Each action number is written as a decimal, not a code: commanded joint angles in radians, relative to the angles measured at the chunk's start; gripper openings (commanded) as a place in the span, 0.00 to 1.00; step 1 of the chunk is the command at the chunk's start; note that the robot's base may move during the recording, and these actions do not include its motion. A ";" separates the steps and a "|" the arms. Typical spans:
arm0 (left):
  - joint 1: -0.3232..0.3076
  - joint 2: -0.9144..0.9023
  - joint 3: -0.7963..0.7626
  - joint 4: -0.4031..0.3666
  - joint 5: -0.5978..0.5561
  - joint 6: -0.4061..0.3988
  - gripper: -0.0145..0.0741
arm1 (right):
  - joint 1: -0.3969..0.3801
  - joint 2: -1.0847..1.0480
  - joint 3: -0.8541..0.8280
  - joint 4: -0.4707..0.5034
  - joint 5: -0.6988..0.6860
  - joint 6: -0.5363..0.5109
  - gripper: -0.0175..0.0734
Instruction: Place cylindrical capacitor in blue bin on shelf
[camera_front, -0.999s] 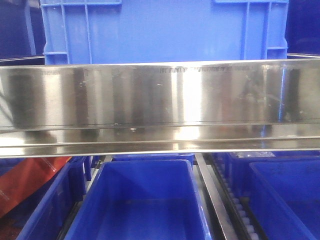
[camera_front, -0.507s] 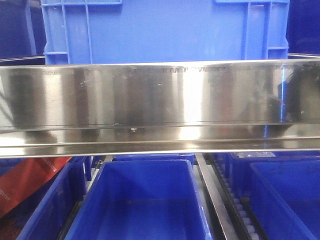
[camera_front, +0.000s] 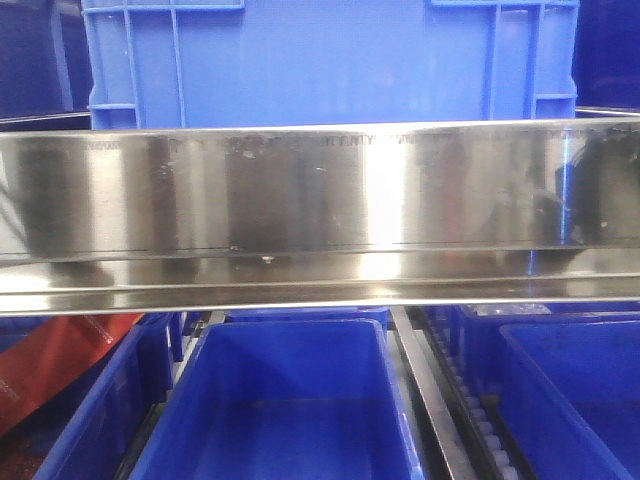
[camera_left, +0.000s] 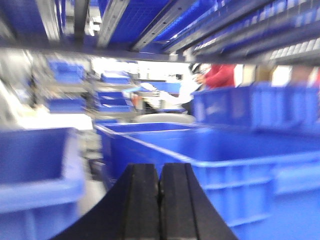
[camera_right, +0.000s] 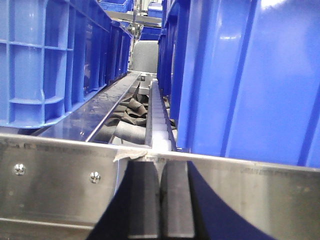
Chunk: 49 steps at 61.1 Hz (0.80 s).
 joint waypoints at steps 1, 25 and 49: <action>0.019 -0.016 0.021 0.061 -0.007 0.019 0.04 | -0.008 -0.003 0.000 -0.009 -0.010 0.003 0.01; 0.320 -0.210 0.369 0.080 -0.045 -0.116 0.04 | -0.008 -0.003 0.000 -0.009 -0.010 0.003 0.01; 0.333 -0.210 0.469 0.038 -0.155 -0.116 0.04 | -0.008 -0.003 0.000 -0.009 -0.018 0.003 0.01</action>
